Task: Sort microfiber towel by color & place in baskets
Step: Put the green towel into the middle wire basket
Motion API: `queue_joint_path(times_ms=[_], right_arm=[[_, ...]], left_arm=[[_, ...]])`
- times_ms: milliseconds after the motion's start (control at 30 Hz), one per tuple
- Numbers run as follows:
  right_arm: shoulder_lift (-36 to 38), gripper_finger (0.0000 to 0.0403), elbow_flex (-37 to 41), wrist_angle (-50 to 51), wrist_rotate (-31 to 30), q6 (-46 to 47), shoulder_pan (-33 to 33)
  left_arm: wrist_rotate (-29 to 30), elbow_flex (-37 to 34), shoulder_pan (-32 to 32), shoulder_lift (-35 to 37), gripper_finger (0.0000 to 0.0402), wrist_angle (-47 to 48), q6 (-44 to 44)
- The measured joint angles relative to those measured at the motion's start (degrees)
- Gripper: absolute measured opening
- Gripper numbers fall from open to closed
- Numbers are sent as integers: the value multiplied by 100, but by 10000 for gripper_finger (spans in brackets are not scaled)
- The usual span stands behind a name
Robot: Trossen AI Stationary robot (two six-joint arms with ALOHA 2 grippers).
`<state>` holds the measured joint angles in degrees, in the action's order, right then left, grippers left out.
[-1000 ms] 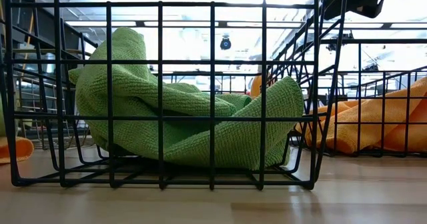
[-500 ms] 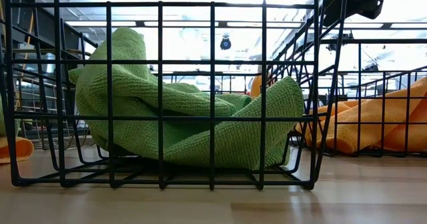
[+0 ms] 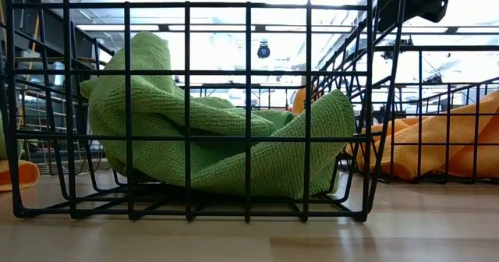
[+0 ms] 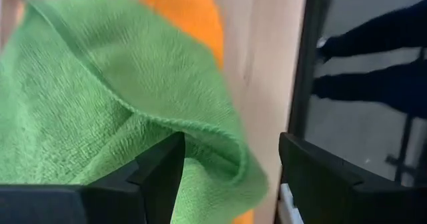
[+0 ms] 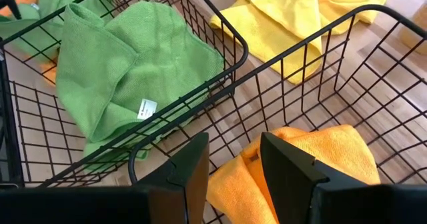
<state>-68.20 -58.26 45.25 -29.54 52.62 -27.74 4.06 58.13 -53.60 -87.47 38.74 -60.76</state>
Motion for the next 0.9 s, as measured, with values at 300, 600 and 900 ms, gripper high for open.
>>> queue_joint_path(times_ms=[300, 600, 900], right_arm=[[-2, 129, 0, 0, 4, -2, 1], [-2, 129, 0, 108, -53, -20, -1], [-2, 129, 0, 219, -177, -167, 0]], left_arm=[[-595, 102, 202, -261, 79, 98, -65], [-373, 1513, 1062, 1869, 3, 491, 268], [1422, 3580, 2625, 2122, 0, 414, 3015]])
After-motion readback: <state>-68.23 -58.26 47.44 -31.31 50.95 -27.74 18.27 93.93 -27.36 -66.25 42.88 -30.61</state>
